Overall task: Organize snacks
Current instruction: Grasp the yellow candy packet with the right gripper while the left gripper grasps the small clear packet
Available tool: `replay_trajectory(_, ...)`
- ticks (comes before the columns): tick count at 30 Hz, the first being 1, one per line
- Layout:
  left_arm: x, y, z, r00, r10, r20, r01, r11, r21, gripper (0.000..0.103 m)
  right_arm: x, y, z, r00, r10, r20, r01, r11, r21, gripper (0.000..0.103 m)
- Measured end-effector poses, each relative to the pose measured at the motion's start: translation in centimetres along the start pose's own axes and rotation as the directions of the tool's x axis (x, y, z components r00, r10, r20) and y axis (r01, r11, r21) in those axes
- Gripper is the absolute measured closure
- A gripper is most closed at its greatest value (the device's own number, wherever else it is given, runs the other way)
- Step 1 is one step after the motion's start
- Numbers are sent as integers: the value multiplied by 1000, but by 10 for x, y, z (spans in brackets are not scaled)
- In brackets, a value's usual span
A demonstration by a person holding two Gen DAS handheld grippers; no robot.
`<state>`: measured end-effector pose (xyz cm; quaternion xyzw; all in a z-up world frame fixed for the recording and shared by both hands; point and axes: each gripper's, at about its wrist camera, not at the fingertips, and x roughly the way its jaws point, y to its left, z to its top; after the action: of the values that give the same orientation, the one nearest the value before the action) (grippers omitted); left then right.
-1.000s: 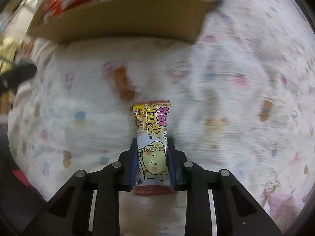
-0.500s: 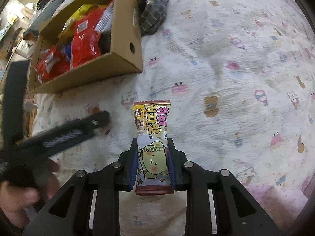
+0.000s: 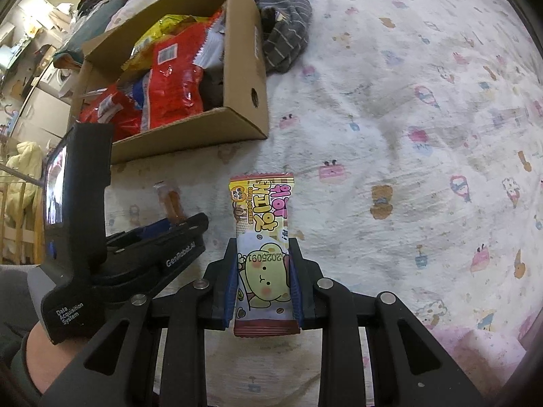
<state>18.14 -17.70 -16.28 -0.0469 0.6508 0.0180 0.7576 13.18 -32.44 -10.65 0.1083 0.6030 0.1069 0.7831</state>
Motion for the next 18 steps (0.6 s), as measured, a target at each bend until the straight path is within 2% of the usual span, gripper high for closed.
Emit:
replay_trajectory(7, -9, 19, -7, 999, 44, -3, -44, 997, 58, 80, -2, 2, 0, 1000, 11, 1, -11, 1000, 2, 76)
replay_trajectory(13, -18, 60, -16, 998, 57, -11, -57, 998, 36, 80, -4, 10, 0, 1000, 20, 15, -20, 1000, -22, 76)
replay_trajectory(18, -47, 80, -21, 998, 43, 44, -45, 998, 40, 80, -9, 21, 0, 998, 49, 26, -48, 998, -49, 76)
